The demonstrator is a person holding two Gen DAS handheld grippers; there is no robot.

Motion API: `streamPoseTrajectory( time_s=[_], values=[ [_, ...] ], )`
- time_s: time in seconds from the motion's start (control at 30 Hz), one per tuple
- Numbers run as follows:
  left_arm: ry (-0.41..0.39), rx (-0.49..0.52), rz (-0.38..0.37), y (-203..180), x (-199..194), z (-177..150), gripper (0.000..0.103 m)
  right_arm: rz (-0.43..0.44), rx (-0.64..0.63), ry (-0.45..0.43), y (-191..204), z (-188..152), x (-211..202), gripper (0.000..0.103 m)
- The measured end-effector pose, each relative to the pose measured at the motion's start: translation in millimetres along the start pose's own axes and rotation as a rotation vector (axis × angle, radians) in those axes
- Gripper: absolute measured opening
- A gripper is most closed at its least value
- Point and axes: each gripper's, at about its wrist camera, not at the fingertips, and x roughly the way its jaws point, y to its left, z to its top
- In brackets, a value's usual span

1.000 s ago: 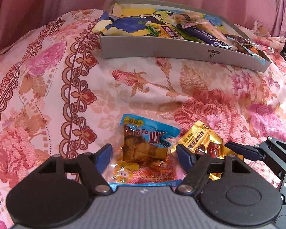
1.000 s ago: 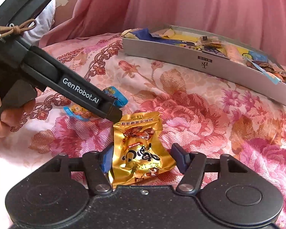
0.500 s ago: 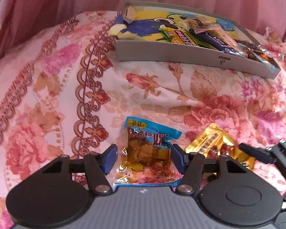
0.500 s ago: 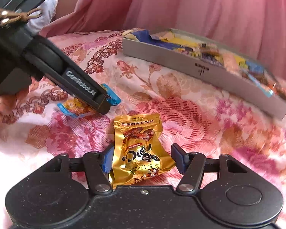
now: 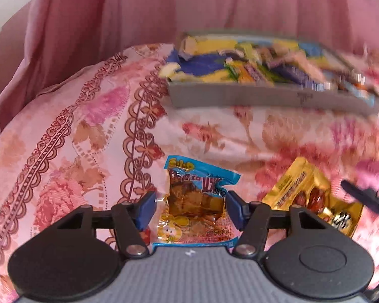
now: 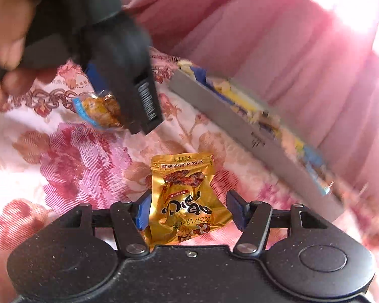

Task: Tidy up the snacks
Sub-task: 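Carry the clear snack bag and gold candy pack over the grey tray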

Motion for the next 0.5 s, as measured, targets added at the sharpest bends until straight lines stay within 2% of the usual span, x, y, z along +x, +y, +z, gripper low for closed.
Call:
streamPoseTrajectory(
  time_s=[0.07,0.23,0.5],
  values=[
    [-0.025,-0.066,-0.026,6,-4,3,0.064,-0.022,-0.006,-0.026,-1,0,-1,0.063],
    [-0.100,-0.164,-0.031,17,-16,18,0.064,-0.084,0.032,-0.086,-13,3,-5,0.063],
    [-0.208,-0.193,-0.016,15,-23,66,0.064,-0.166,0.159,-0.197,-49,19,-14,0.063]
  ],
)
